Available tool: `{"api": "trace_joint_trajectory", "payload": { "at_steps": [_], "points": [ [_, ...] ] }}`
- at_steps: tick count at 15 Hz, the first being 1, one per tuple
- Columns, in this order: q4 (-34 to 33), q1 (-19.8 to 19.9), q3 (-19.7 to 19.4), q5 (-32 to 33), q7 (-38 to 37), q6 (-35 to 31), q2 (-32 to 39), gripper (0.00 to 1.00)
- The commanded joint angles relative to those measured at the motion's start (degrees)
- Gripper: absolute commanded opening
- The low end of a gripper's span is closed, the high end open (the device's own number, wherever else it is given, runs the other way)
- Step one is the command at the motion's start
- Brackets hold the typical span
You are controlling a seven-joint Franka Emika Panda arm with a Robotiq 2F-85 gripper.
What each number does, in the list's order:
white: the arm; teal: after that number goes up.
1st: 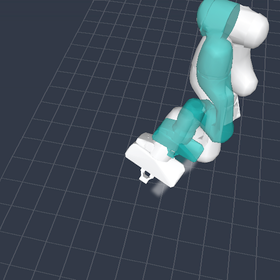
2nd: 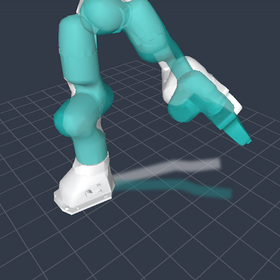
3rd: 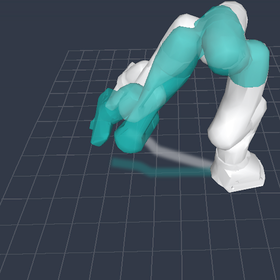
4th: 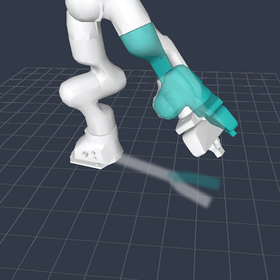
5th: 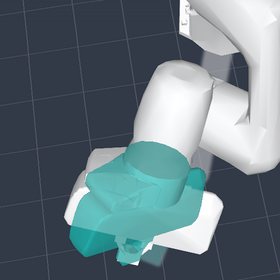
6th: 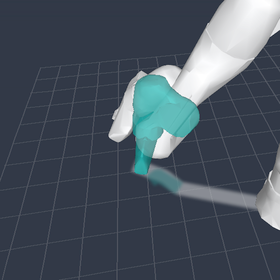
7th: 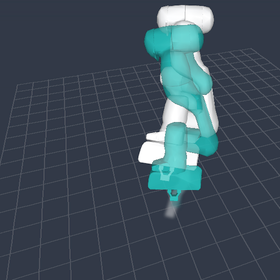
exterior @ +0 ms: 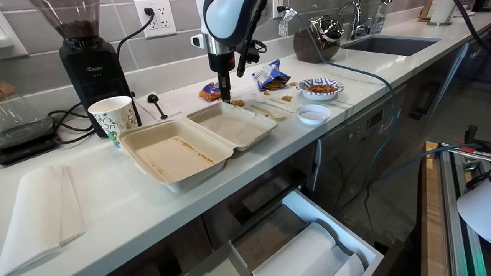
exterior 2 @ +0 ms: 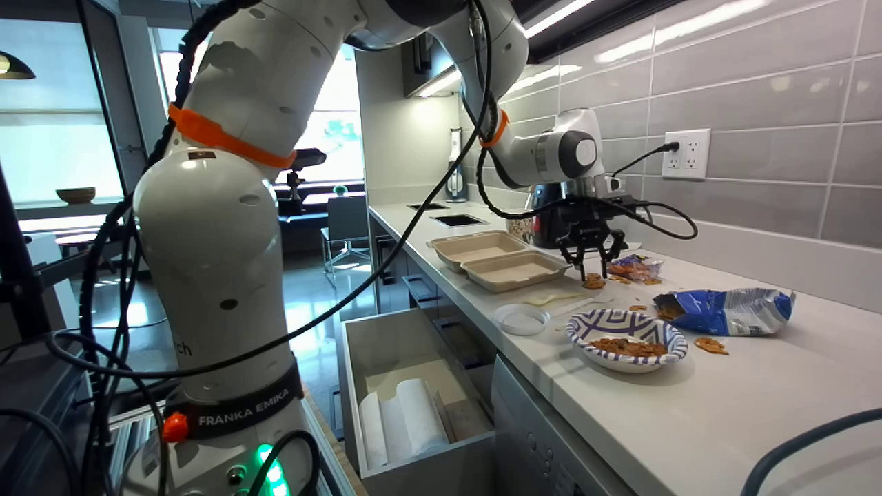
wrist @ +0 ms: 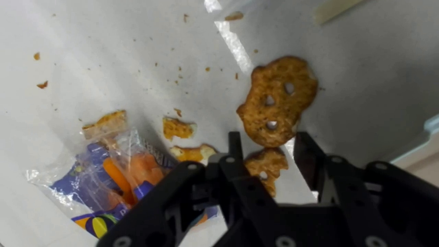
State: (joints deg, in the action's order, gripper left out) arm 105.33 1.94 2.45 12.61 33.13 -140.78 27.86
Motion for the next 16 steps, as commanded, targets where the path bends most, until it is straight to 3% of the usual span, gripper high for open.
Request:
{"api": "trace_joint_trajectory", "payload": {
  "at_steps": [1, 3, 6, 7, 9, 10, 16],
  "points": [
    [3.59, 2.50, 0.06, -0.84, 0.71, 2.25, -4.24, 0.68],
    [5.49, 3.60, 0.27, -1.74, 1.24, 2.01, -6.76, 0.73],
    [9.64, 5.02, -0.22, -2.14, 1.00, 0.22, -11.62, 0.96],
    [10.26, 5.28, -0.26, -2.62, 1.15, 0.87, -12.98, 0.99],
    [12.37, 5.56, 0.21, -5.60, 1.06, 2.51, -15.21, 1.00],
    [8.31, 4.74, -0.86, -3.25, 0.60, 1.25, -11.77, 1.00],
    [11.10, 4.59, -0.76, -4.79, 0.62, 1.70, -14.19, 1.00]
  ]
}}
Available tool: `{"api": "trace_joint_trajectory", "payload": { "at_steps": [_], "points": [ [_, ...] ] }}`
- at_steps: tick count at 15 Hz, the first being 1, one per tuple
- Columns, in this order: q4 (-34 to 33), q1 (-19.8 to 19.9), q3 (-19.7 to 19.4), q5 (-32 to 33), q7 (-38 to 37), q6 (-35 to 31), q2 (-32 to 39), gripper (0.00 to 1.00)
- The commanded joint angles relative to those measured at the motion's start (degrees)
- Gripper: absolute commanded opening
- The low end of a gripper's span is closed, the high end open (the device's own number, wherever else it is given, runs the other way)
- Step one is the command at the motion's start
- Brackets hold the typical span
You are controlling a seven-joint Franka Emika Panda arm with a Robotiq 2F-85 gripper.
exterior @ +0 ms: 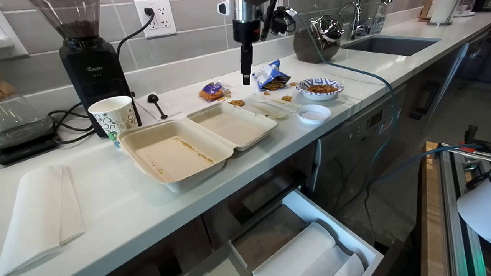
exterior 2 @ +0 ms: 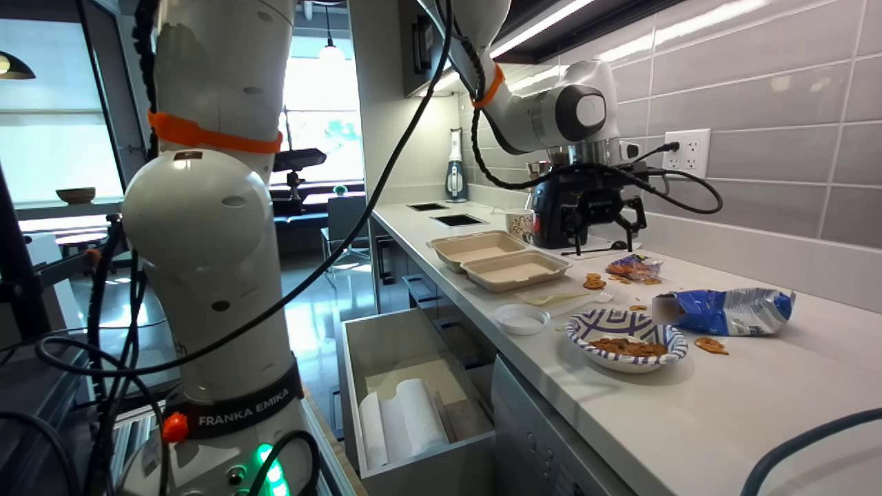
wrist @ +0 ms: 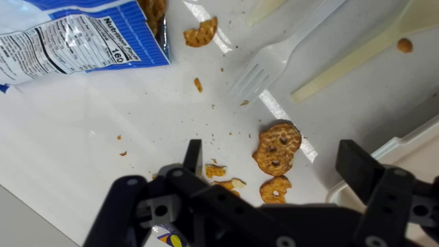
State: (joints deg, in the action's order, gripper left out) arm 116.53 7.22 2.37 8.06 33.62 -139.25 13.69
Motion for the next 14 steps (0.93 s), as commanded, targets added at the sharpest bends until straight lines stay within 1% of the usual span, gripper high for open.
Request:
{"api": "trace_joint_trajectory", "payload": {
  "at_steps": [1, 2, 3, 4, 5, 7, 8, 10, 14],
  "points": [
    [-0.05, -0.69, -0.68, -0.25, 0.12, 0.17, -0.03, 1.00],
    [0.00, -0.69, -0.68, -0.25, 0.12, 0.17, -0.03, 1.00],
    [-0.42, -1.47, -1.04, 0.66, -2.86, 0.09, 0.71, 1.00],
    [-0.53, -1.77, -0.64, -0.60, -4.27, -1.04, 1.09, 1.00],
    [-0.63, -2.62, -0.91, 0.90, -6.88, -1.46, 1.21, 1.00],
    [-0.50, -3.30, -0.40, 0.75, -8.02, -2.46, 1.00, 1.00],
    [-0.46, -2.46, -0.51, 0.01, -5.39, -0.91, 0.49, 1.00],
    [-0.57, -3.28, -0.34, 0.04, -6.63, -1.13, 0.54, 1.00],
    [-0.67, -3.36, -0.43, 0.05, -6.85, -1.13, 0.55, 1.00]
  ]
}}
